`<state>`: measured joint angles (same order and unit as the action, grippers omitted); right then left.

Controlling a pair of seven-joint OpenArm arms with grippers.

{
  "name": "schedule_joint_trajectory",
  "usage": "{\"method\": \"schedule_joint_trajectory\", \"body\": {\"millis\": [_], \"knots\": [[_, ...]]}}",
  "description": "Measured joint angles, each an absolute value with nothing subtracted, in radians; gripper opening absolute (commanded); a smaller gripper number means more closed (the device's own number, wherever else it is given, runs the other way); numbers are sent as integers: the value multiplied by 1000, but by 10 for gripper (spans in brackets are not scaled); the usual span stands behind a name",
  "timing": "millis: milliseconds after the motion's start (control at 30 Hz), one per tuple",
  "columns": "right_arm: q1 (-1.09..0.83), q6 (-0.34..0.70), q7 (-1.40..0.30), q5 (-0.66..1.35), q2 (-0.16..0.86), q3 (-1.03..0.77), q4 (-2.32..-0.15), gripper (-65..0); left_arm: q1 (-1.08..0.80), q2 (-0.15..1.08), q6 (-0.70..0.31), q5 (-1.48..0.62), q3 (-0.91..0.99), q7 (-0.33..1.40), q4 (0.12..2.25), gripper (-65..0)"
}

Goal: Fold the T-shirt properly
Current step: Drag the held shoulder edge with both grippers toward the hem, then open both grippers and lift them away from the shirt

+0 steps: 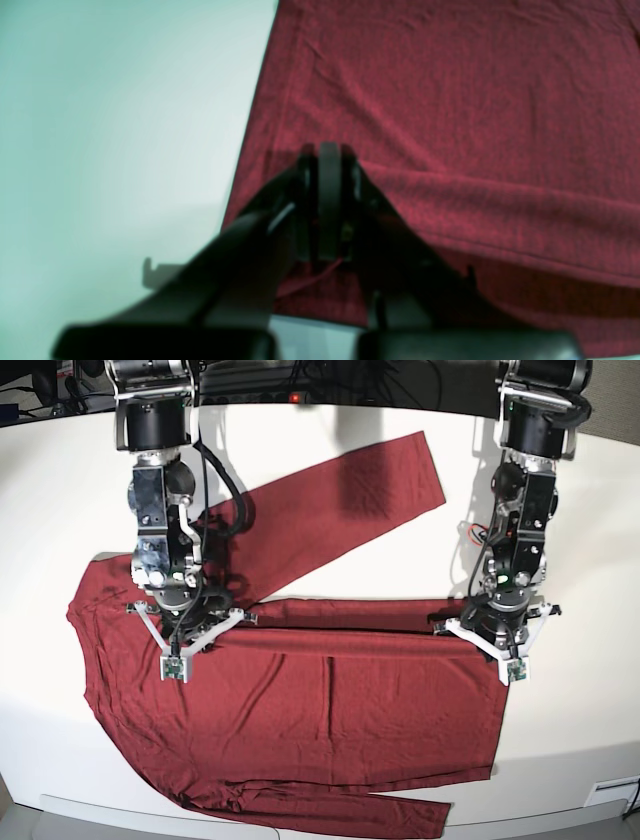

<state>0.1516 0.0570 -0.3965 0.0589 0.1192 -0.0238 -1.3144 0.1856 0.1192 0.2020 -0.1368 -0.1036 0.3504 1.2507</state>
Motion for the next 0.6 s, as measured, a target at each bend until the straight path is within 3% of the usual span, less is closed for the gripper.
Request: {"method": "schedule_joint_trajectory", "body": {"millis": [67,133,367,600], "knots": [[152,57,-327,58,120,-24,-1314,-385,186,119,202,-136,-104,350,1251,-650],[162,57,-309,56,120,-24,-1314,-342,186,119,202,-137,-104,350,1251,-650],[194,57,-312,3,120,-24,-1314,-341,186,119,202,-136,-104,349,1251,-650],[190,57,-417,3,120,-24,-1314,-342,208,120,202,-136,-104,313,1251,-650]]}}
